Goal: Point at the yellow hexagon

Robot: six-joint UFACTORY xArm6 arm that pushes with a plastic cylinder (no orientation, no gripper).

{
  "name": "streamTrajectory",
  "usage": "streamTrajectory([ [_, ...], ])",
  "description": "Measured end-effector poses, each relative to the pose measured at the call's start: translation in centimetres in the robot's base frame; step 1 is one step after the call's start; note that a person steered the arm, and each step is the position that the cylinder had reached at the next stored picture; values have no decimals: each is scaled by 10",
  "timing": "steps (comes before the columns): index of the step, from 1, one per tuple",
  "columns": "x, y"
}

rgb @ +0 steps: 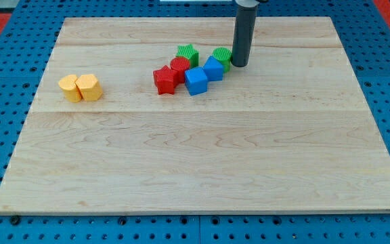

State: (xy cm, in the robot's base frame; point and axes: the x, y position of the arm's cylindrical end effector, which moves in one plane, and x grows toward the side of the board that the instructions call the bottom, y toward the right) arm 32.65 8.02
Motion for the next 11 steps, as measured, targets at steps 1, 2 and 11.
streamTrajectory([
  [1, -2, -19],
  [2, 8, -13],
  [11, 96, -272],
])
